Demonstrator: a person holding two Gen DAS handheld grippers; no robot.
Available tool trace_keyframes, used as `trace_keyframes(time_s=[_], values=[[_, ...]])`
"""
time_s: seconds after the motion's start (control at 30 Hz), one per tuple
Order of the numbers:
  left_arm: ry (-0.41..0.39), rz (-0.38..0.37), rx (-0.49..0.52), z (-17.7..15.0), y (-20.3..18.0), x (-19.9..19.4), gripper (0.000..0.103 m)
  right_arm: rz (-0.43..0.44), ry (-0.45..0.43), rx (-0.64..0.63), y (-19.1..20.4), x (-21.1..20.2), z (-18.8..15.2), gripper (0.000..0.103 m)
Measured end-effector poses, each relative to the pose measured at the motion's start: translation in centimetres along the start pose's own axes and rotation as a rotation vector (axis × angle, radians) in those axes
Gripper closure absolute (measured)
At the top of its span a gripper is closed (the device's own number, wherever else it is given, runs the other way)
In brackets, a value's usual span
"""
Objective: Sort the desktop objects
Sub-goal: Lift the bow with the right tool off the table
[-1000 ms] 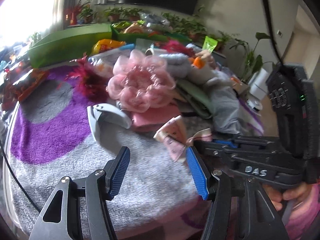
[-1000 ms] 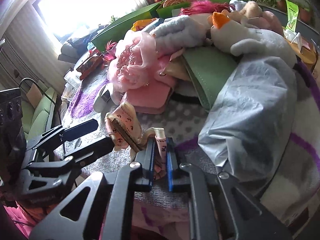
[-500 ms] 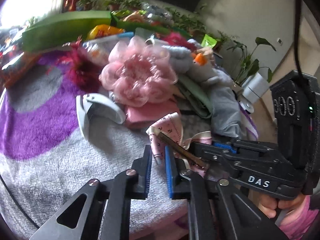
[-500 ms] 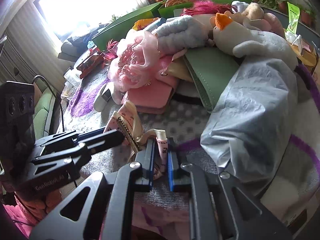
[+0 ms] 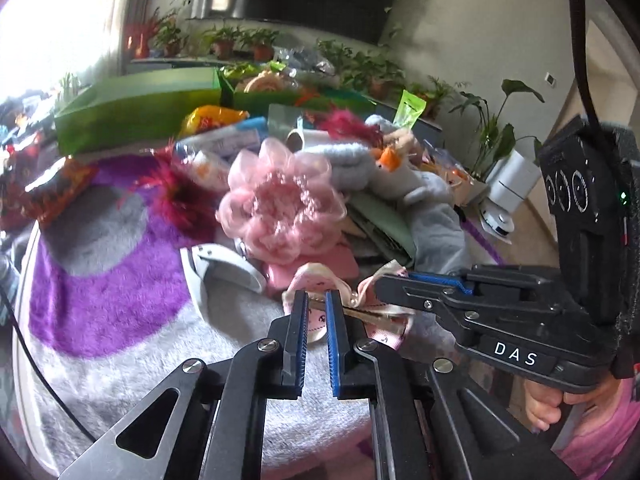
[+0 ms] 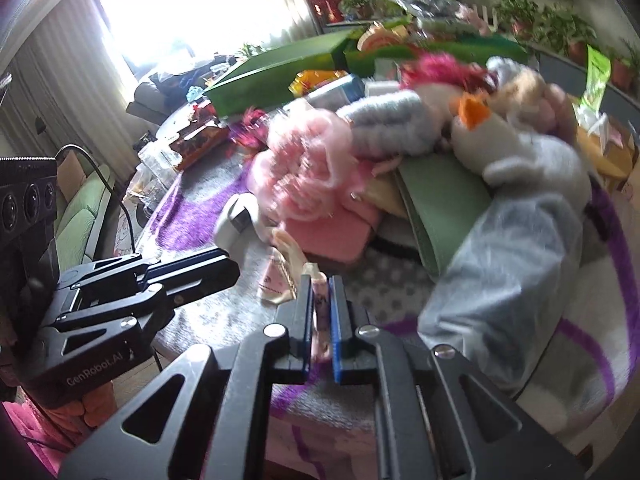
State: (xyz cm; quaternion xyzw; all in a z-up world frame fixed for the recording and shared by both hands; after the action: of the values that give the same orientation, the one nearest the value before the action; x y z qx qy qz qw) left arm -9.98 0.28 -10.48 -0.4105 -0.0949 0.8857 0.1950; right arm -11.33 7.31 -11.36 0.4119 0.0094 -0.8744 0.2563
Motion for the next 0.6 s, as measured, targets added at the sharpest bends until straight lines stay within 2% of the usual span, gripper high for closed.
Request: trace_keyframes(time_s=[0.13, 0.2, 0.3, 0.37, 0.43, 0.5, 0.53, 0.6], values=[[0.016, 0.018, -0.019, -0.2, 0.9, 0.8, 0.095, -0.062, 0.036, -0.030, -0.5, 0.8, -0.1, 0.095], [0.035, 0.042, -0.014, -0.8, 1.4, 1.5, 0.095, -0.072, 0.060, -0.010, -1.4, 1.3, -1.0, 0.095], [0.053, 0.038, -0.009, -1.2, 1.2, 1.9, 0.095, -0.076, 0.085, 0.037, -2.8, 1.8, -1.9, 0.095], [0.060, 0.020, -0.004, -1.1, 0.8, 2.1, 0.088, -0.069, 0.079, 0.043, -2.9, 1.7, -2.0, 0.095], [0.059, 0.023, -0.004, -0.9, 0.6, 2.3, 0.064, -0.069, 0.075, 0.030, -2.8, 1.7, -2.0, 0.094], [0.046, 0.019, -0.013, -0.6, 0.5, 2.3, 0.048, -0.067, 0.076, 0.026, -2.7, 1.7, -2.0, 0.094], [0.038, 0.011, -0.022, -0.5, 0.5, 2.3, 0.043, -0.065, 0.077, 0.026, -2.7, 1.7, -2.0, 0.094], [0.041, -0.008, -0.033, -0.3, 0.3, 2.6, 0.043, -0.066, 0.078, 0.030, -2.8, 1.8, -2.1, 0.094]])
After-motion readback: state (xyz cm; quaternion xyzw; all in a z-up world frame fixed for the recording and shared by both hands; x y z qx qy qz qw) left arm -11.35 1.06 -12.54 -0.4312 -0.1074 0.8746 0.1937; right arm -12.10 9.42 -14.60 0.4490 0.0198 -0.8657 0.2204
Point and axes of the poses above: each gripper's, at about its wrist camera, not at the fingertips, and x roughly the way its jaws point, y to its left, z to its top, the point moved 10 cm from there along x, roughly the way its jaws point, and after that the axes turned 6 degrees about -x, right-handed, at the moved point
